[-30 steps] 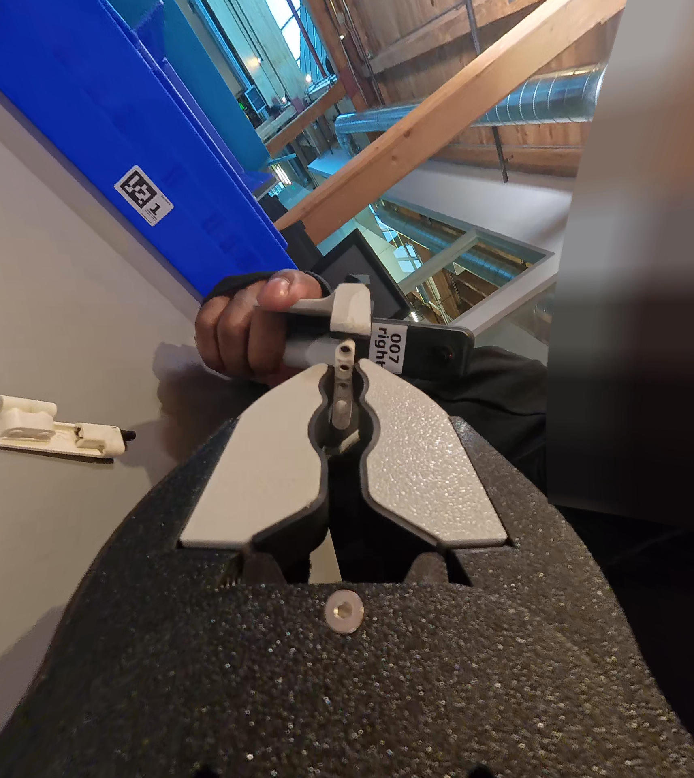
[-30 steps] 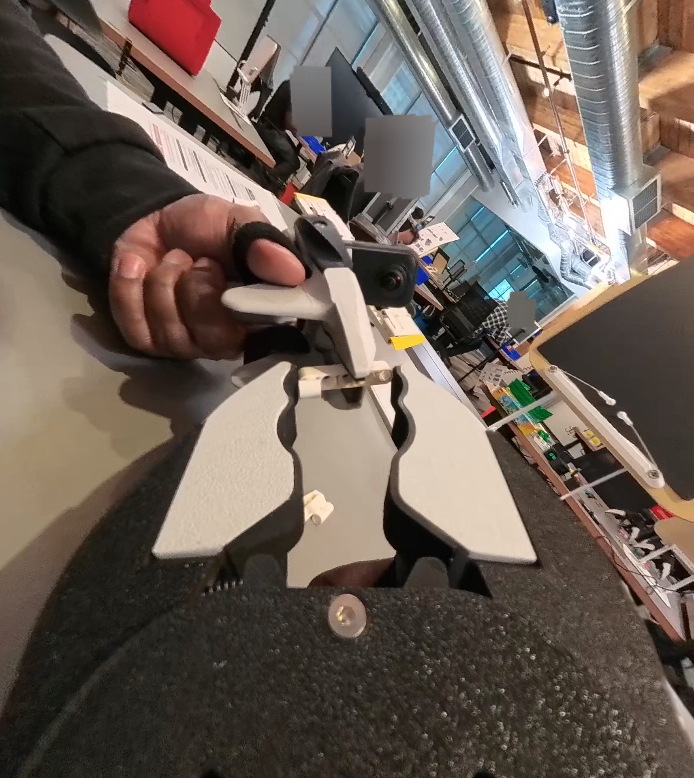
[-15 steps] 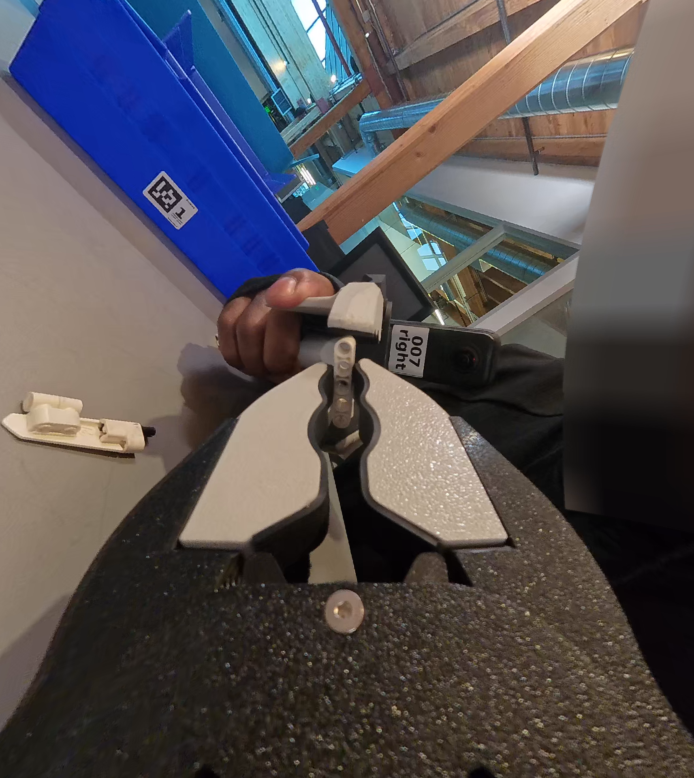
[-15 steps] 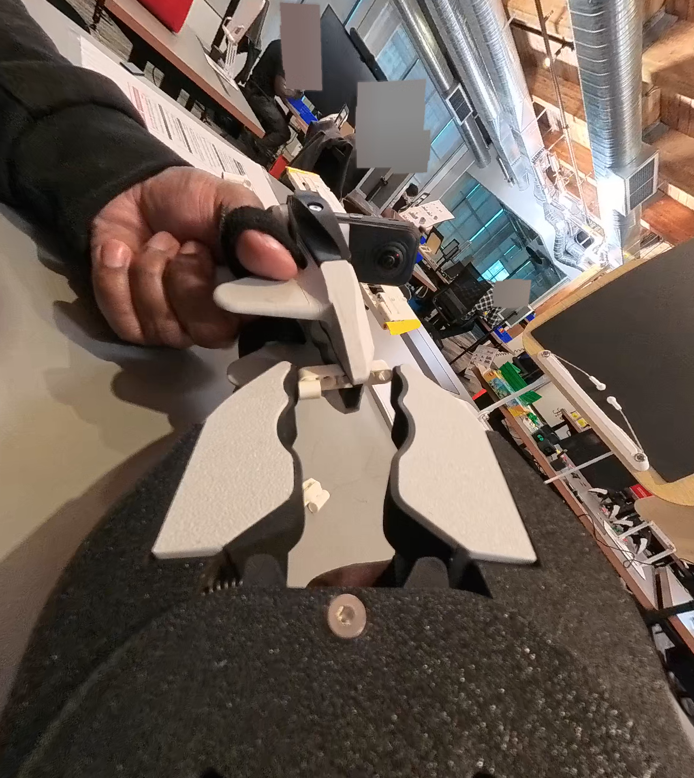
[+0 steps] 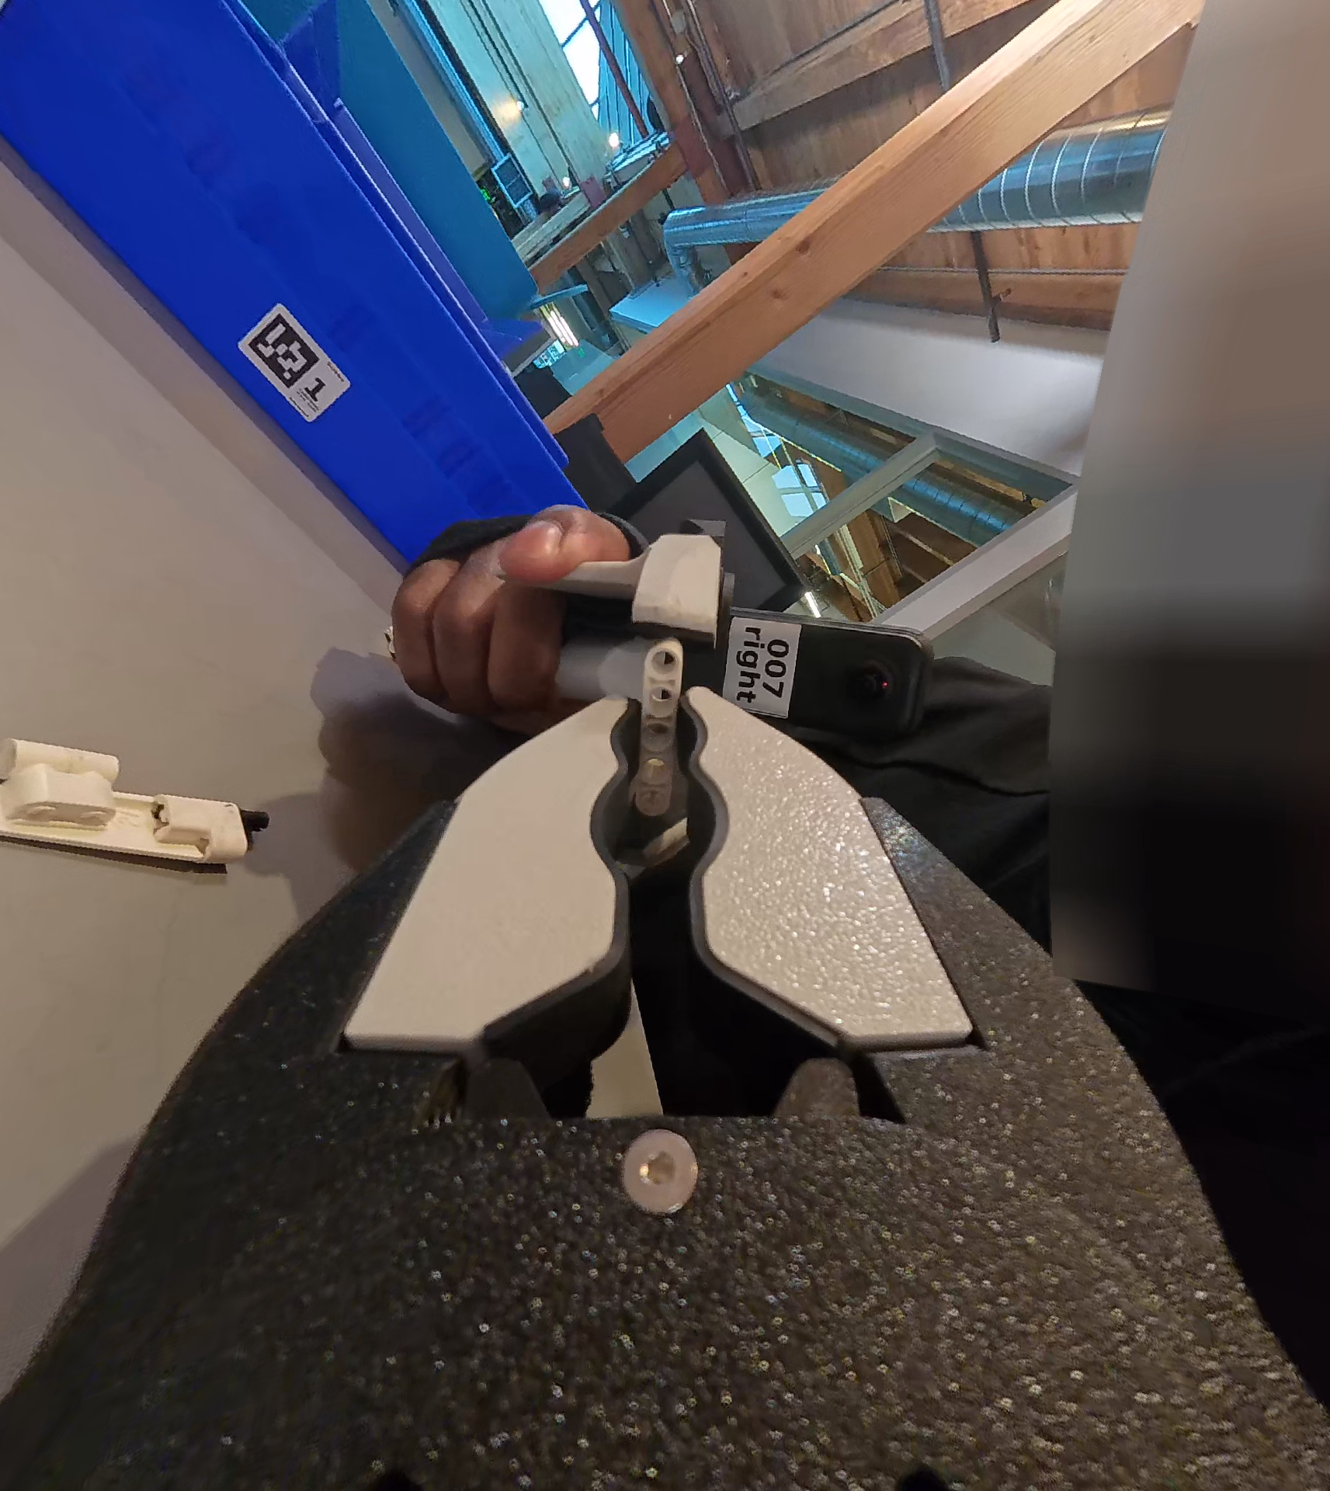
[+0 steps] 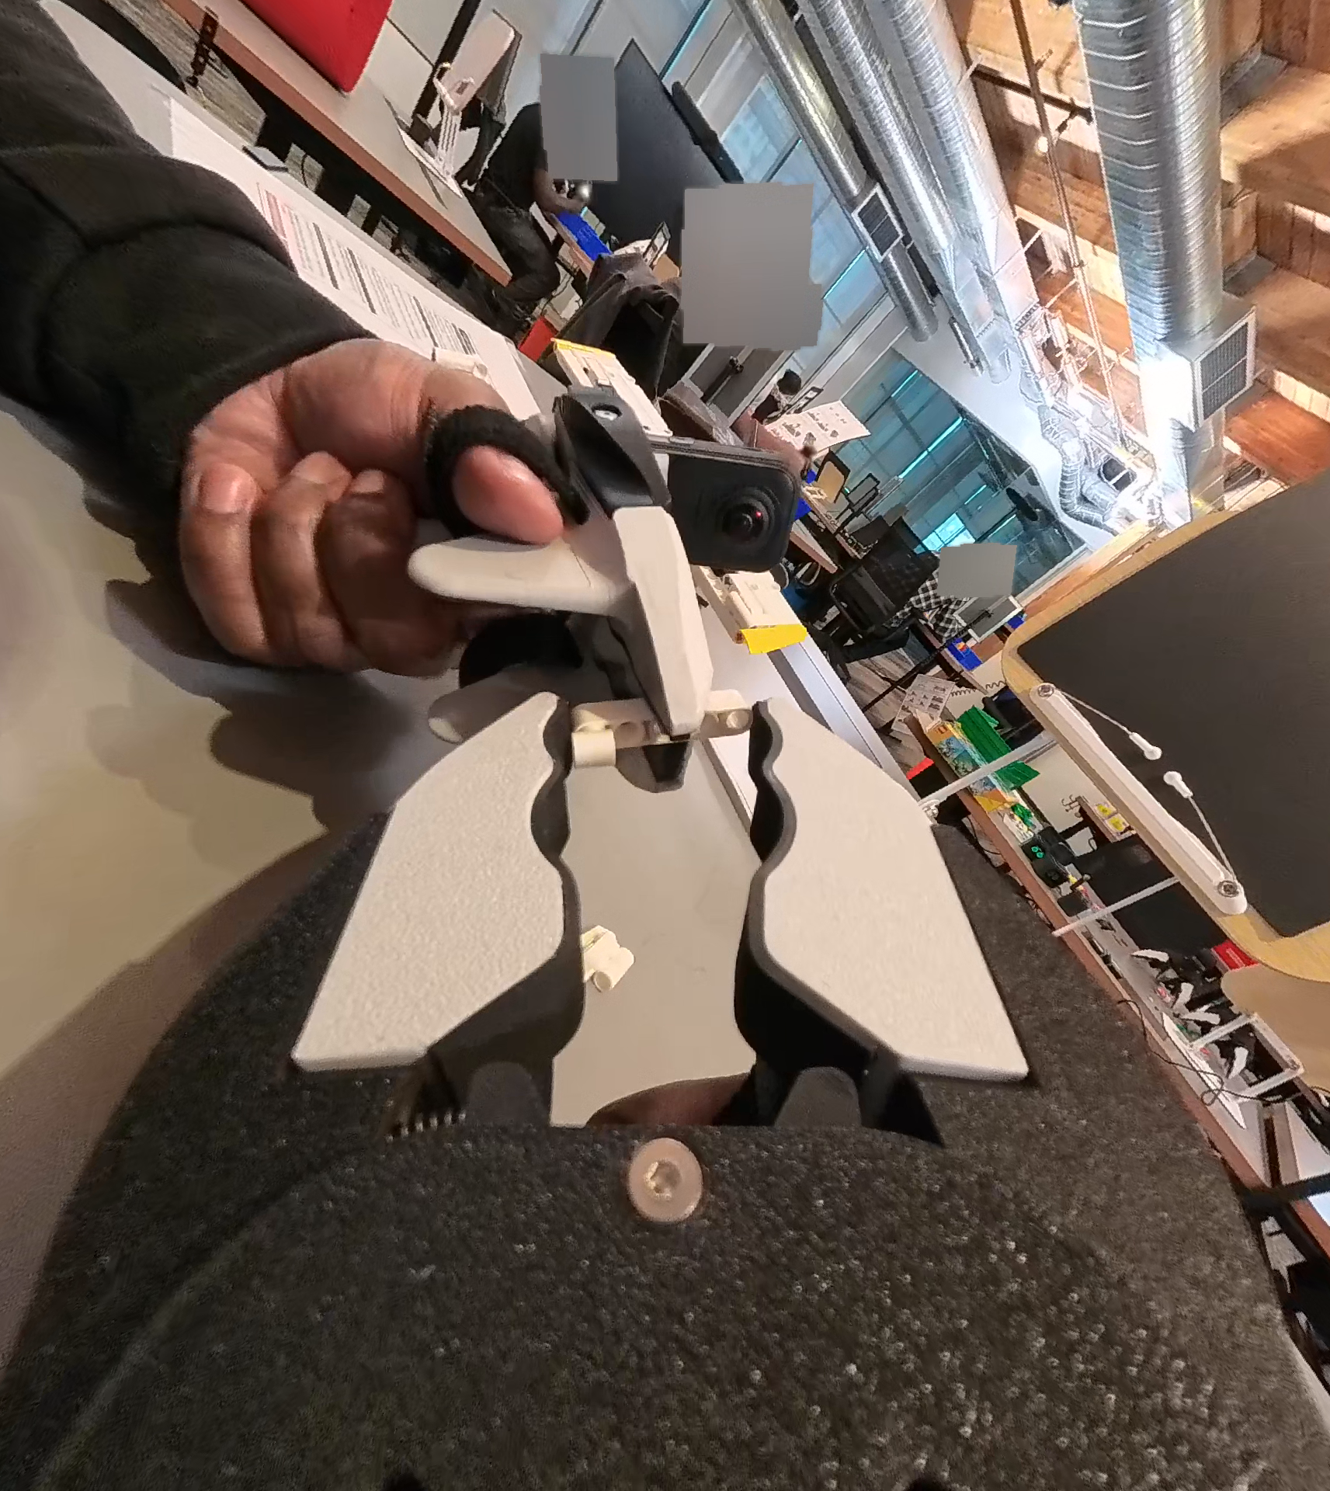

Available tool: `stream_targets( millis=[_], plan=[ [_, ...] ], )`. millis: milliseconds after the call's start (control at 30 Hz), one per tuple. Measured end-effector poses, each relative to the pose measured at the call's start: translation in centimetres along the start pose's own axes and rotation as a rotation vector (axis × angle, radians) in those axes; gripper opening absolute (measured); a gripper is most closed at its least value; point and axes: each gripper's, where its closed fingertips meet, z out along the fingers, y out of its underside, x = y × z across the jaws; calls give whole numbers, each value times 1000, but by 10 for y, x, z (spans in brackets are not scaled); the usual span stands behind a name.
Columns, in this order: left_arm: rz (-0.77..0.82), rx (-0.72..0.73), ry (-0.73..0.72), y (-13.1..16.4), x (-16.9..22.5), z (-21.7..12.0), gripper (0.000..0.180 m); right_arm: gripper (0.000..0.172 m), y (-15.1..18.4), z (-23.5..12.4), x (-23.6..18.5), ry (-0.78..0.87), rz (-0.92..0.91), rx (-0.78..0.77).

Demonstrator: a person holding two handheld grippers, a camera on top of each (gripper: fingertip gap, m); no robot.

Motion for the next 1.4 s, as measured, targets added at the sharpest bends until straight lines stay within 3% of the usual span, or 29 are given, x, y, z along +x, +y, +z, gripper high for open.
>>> stream_targets(
  millis=[633, 1400],
  plan=[
    [146, -30, -118, 2, -7, 1, 9, 42, 5, 1, 2, 11, 5, -51],
    [94, -56, -85, 7, -5, 4, 8, 42, 3, 2, -5, -9, -24, -46]
  ],
)
